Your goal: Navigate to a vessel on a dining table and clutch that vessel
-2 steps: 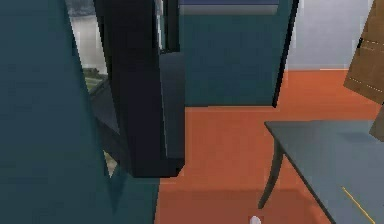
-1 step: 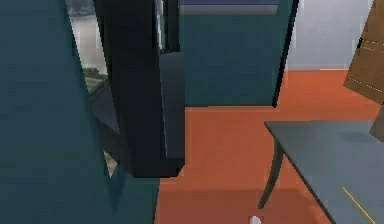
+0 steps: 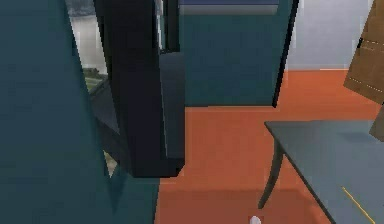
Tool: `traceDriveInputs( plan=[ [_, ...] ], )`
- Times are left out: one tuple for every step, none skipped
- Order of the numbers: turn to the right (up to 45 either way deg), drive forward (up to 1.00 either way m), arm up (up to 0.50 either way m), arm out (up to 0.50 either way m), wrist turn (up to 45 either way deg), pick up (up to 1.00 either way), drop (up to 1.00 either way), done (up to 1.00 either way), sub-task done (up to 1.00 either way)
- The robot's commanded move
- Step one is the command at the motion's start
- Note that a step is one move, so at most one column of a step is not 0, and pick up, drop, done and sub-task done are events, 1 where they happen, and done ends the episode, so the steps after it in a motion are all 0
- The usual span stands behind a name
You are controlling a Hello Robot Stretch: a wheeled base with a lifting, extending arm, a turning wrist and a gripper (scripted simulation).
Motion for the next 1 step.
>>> traceDriveInputs(
  plan=[
    [0.0, 0.00, 0.00, 0.00, 45.0, 0.00, 0.00, 0.00, 0.00]
  ],
)
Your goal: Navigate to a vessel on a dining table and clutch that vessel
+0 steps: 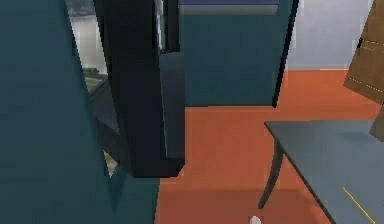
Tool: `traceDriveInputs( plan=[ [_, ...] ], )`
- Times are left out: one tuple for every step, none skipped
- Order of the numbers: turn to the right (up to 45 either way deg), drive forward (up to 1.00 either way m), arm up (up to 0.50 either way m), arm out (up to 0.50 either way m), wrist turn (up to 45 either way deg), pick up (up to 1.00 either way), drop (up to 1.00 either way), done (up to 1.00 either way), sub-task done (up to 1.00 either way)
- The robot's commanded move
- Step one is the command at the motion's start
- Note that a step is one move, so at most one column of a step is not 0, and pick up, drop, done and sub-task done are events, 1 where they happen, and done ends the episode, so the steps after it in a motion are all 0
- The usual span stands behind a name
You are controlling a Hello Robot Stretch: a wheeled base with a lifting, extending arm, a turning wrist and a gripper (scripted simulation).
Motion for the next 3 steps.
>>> traceDriveInputs(
  plan=[
    [0.0, 0.00, 0.00, 0.00, 45.0, 0.00, 0.00, 0.00, 0.00],
    [0.0, 0.00, 0.00, 0.00, 45.0, 0.00, 0.00, 0.00, 0.00],
    [0.0, 0.00, 0.00, 0.00, 45.0, 0.00, 0.00, 0.00, 0.00]
  ],
)
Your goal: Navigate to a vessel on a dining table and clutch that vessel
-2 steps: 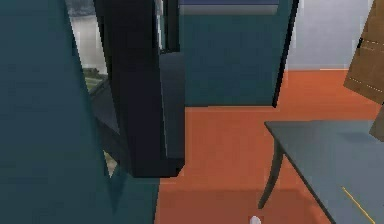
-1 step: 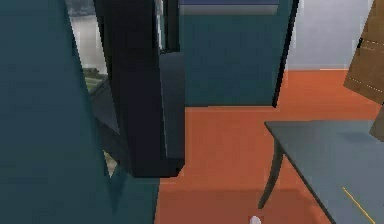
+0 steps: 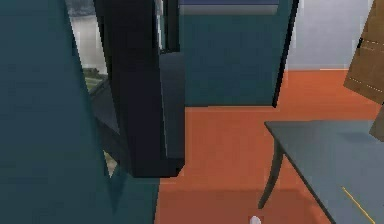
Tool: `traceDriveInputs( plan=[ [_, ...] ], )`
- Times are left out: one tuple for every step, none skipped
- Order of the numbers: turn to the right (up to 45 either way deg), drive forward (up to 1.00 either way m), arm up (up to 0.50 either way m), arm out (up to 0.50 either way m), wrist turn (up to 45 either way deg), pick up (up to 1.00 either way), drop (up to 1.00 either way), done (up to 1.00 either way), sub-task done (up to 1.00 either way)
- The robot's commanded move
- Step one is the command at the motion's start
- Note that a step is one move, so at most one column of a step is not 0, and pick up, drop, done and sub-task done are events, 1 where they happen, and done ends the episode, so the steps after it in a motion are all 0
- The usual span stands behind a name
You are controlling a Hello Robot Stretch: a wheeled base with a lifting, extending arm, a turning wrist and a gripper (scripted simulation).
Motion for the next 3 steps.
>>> traceDriveInputs(
  plan=[
    [0.0, 0.00, 0.00, 0.00, 15.0, 0.00, 0.00, 0.00, 0.00],
    [0.0, 0.00, -0.24, 0.00, 0.0, 0.00, 0.00, 0.00, 0.00],
    [0.0, 0.00, 0.00, 0.00, 0.0, 1.00, 0.00, 0.00, 0.00]
  ],
)
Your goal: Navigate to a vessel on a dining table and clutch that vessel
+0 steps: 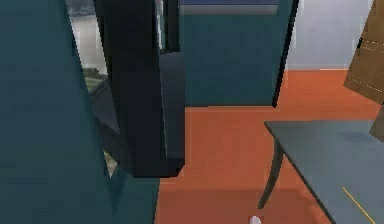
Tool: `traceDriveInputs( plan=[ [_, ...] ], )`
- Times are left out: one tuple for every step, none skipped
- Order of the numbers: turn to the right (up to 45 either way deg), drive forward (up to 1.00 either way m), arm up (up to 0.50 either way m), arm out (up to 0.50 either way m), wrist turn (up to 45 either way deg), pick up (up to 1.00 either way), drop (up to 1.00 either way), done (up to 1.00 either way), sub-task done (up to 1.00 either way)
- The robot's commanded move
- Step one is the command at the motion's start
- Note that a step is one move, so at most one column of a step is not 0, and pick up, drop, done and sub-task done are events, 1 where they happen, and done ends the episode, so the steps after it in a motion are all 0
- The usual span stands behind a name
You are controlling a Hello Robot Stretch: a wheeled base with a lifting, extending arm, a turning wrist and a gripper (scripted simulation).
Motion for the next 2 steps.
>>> traceDriveInputs(
  plan=[
    [0.0, 0.00, 0.10, 0.00, 0.0, 0.00, 0.00, 0.00, 0.00],
    [0.0, 0.00, 0.00, 0.00, 0.0, 0.00, 0.00, 1.00, 0.00]
  ],
)
